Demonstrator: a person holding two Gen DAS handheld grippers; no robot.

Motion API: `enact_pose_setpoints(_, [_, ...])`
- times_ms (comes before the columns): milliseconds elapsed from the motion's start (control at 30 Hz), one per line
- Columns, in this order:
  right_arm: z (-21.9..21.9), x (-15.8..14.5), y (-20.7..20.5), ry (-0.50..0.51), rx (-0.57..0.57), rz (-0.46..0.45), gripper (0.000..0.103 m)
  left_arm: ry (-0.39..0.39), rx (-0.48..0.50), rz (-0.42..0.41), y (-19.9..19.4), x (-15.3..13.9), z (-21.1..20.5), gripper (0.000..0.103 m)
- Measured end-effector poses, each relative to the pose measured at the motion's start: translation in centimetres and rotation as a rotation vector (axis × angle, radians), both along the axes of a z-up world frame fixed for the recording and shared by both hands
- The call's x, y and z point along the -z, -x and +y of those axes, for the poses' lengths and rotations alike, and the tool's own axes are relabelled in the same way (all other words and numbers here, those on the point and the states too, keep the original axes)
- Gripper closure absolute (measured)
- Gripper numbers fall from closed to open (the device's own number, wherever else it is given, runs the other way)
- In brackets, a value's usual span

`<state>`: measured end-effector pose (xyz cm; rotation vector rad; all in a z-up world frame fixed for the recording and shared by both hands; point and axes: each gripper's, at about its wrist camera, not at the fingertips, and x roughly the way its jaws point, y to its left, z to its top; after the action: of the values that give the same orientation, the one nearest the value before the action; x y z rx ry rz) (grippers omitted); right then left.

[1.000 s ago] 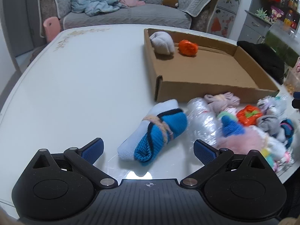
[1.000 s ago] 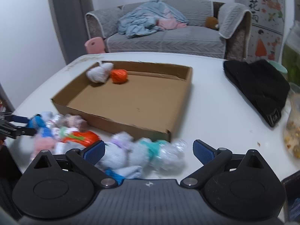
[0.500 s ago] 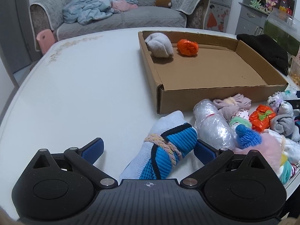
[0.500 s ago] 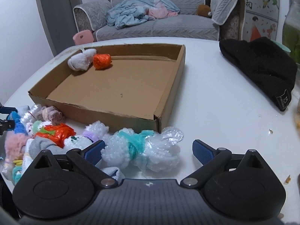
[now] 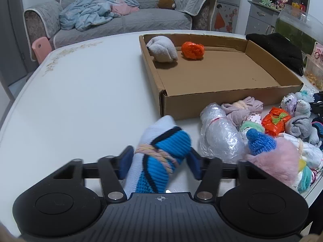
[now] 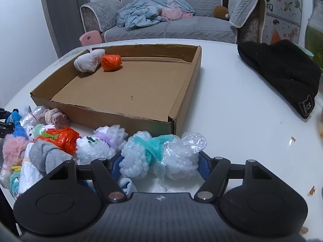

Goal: Organize objects
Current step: 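Grasp the blue-white sock roll with the left gripper while the right grasps a bubble-wrap bundle, then place both held bundles into the box beside the orange ball and release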

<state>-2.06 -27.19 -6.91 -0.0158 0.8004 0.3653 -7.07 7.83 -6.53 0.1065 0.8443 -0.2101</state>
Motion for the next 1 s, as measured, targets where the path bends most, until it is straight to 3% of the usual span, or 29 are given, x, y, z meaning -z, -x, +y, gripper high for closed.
enact_pose_setpoints(433, [-1.3,-1.9,0.9,-0.015,0.029,-0.040,0.042,-0.031,-0.046,-0.004,0.9,-1.6,1.2,0.047])
enact_pose_setpoints(733, [-1.3,-6.2,0.4,-0.013,0.011,-0.118,0.042,-0.019,-0.046,-0.064,-0.2,-6.8,1.3,0.047])
enact_pose_setpoints(1000, [0.6,-10.1,-1.8,-0.004,-0.056,-0.204,0.041,-0.008,0.004,-0.098,-4.8,-10.9,-1.9,0.047])
